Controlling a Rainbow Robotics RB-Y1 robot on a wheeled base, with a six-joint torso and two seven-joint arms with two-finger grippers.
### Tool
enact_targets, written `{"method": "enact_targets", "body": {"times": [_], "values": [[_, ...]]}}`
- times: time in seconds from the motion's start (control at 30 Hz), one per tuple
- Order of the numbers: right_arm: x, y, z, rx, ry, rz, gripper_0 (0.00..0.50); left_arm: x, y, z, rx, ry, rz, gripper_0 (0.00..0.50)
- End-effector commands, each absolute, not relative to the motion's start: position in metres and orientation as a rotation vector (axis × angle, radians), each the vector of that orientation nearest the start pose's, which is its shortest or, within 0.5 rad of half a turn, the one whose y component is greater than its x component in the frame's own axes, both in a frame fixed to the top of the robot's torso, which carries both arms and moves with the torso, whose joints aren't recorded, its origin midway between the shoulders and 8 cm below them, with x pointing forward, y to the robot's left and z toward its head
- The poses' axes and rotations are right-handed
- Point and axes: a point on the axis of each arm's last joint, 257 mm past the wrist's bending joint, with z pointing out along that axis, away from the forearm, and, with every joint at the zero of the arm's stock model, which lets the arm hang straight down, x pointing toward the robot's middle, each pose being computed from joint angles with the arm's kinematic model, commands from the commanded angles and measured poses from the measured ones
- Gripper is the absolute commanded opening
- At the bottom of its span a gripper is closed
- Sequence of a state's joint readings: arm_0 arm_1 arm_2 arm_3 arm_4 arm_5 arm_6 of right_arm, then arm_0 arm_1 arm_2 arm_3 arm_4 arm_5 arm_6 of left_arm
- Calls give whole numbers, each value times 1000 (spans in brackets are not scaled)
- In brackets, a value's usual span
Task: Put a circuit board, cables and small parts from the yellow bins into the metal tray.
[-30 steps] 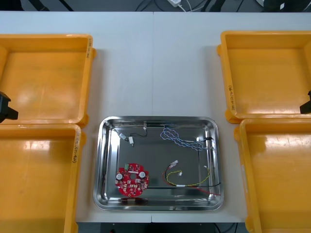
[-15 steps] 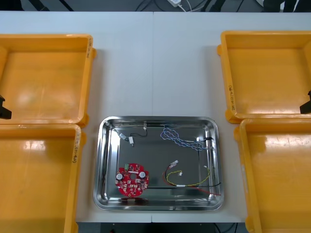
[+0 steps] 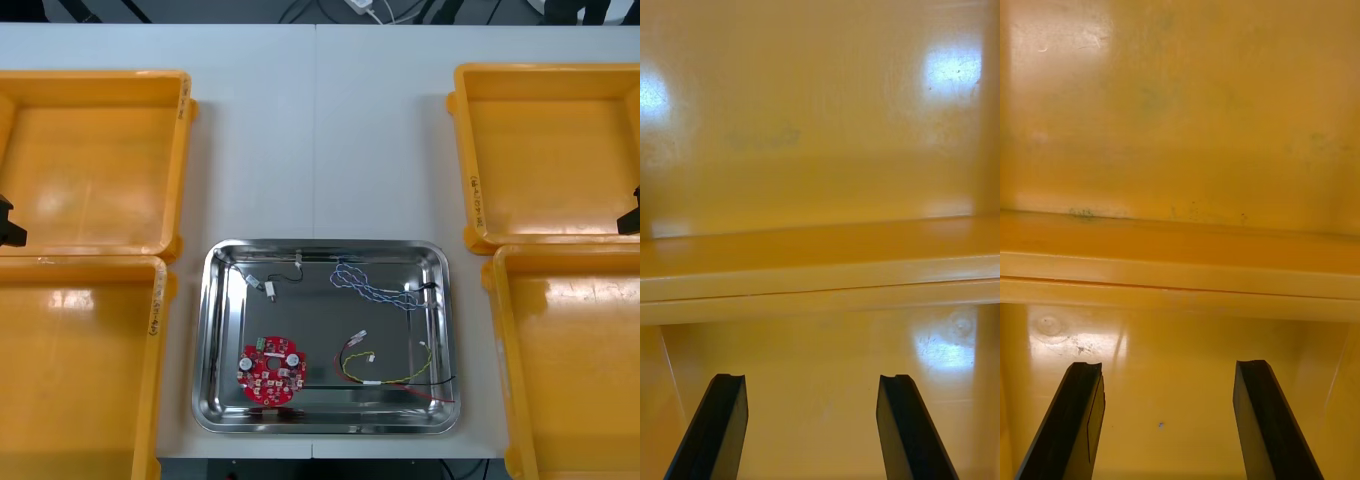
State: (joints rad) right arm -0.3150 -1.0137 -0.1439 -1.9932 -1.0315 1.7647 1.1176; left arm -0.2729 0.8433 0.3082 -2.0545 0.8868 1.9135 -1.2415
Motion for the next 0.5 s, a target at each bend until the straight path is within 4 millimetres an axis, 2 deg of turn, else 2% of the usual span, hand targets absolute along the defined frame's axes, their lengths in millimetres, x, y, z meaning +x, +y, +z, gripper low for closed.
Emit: {"method": "enact_targets", "body": {"times": [0.03, 0.5], "values": [[412, -390, -119, 108, 2660, -19, 500, 393, 399, -142, 4, 2676, 32, 500], [412, -390, -119, 108, 2660, -19, 500, 393, 399, -142, 4, 2676, 32, 500]]}}
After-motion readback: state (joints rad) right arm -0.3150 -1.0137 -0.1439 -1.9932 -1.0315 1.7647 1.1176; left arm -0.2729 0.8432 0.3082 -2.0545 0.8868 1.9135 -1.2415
